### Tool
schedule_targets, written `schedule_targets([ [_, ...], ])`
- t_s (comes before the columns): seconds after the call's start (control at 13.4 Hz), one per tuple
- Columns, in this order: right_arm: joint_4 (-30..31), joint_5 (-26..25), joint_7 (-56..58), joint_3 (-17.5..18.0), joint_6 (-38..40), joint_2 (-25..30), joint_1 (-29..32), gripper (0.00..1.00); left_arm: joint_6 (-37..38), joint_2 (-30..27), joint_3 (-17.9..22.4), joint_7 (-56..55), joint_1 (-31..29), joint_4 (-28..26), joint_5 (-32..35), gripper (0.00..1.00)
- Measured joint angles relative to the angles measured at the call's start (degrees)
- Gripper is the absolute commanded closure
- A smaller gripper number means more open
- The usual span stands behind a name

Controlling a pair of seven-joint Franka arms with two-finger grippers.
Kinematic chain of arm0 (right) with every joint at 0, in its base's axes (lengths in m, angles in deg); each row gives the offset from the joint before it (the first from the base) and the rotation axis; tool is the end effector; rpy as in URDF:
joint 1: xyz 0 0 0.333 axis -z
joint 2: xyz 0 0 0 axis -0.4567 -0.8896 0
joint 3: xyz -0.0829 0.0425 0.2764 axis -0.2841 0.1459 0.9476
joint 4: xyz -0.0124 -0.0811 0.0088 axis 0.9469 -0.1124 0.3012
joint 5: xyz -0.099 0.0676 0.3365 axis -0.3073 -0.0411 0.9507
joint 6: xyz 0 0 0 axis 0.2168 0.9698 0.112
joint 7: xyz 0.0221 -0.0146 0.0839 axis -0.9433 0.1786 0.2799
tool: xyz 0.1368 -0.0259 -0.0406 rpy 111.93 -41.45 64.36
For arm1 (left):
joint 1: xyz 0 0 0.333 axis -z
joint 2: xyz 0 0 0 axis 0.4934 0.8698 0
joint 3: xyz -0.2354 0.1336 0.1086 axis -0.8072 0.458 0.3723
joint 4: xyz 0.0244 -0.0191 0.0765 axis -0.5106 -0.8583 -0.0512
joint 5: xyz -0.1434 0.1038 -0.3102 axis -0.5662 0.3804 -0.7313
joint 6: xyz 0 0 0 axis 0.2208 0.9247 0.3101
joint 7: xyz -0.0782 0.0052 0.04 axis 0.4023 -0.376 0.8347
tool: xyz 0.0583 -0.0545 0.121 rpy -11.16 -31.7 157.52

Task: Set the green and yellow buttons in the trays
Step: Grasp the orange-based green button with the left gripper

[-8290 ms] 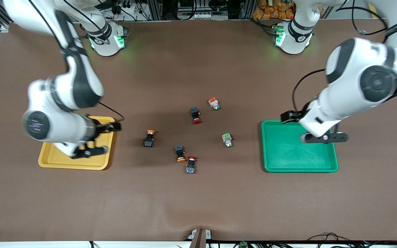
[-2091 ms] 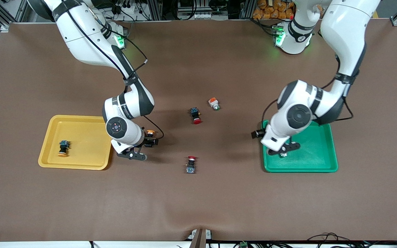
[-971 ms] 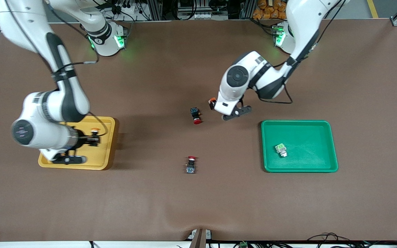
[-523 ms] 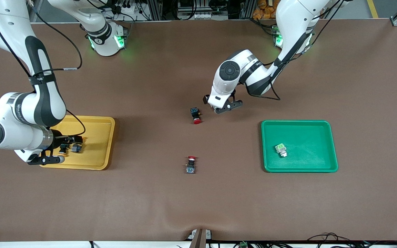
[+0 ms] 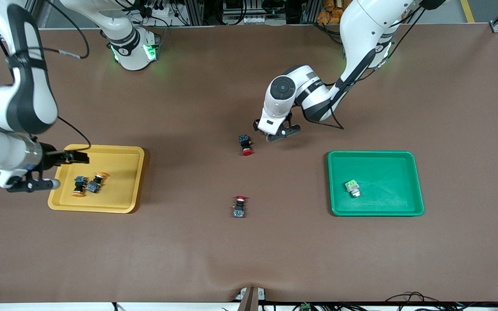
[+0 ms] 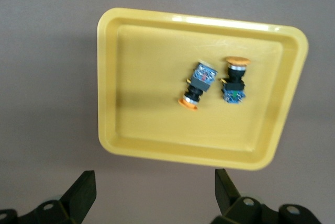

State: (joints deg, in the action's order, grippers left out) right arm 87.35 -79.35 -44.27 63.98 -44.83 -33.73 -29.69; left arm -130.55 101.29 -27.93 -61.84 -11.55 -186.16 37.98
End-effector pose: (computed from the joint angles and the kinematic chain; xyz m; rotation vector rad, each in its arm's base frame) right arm 0.5635 -0.0299 0.3727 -3.0793 -0.1034 0.3070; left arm 0.3591 -0.4213 0.1579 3.0657 0.5682 -0.2142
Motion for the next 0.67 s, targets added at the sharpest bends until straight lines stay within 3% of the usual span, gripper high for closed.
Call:
schedule_targets([
  [0.07,0.5,-0.1,0.0,-0.1,0.8,1.8,0.3,0.0,-0.5,0.7,0.0,-0.7,0.0,0.0,1.0,0.35],
  [0.15,0.9,-0.2,0.0,-0.1,1.6,3.6,0.7,0.0,-1.1,1.1,0.0,-1.0,0.0,0.1,1.5,0.49],
  [0.22,1.4,-0.2,0.0,-0.1,2.7,5.4,1.0,0.0,-1.4,1.3,0.0,-1.0,0.0,0.1,1.6,0.74],
  [0.3,1.7,-0.3,0.0,-0.1,4.0,7.1,1.3,0.0,-1.6,1.4,0.1,-1.0,0.0,0.2,1.6,0.9],
  [0.37,1.9,-0.3,0.0,-0.1,5.1,8.7,1.4,0.0,-1.8,1.4,0.1,-1.0,-0.2,0.3,1.6,0.97],
  [0.67,0.4,-0.5,-0.1,-0.1,9.9,13.0,1.8,0.0,-1.2,0.2,0.3,-0.9,-2.1,2.0,1.8,0.99],
])
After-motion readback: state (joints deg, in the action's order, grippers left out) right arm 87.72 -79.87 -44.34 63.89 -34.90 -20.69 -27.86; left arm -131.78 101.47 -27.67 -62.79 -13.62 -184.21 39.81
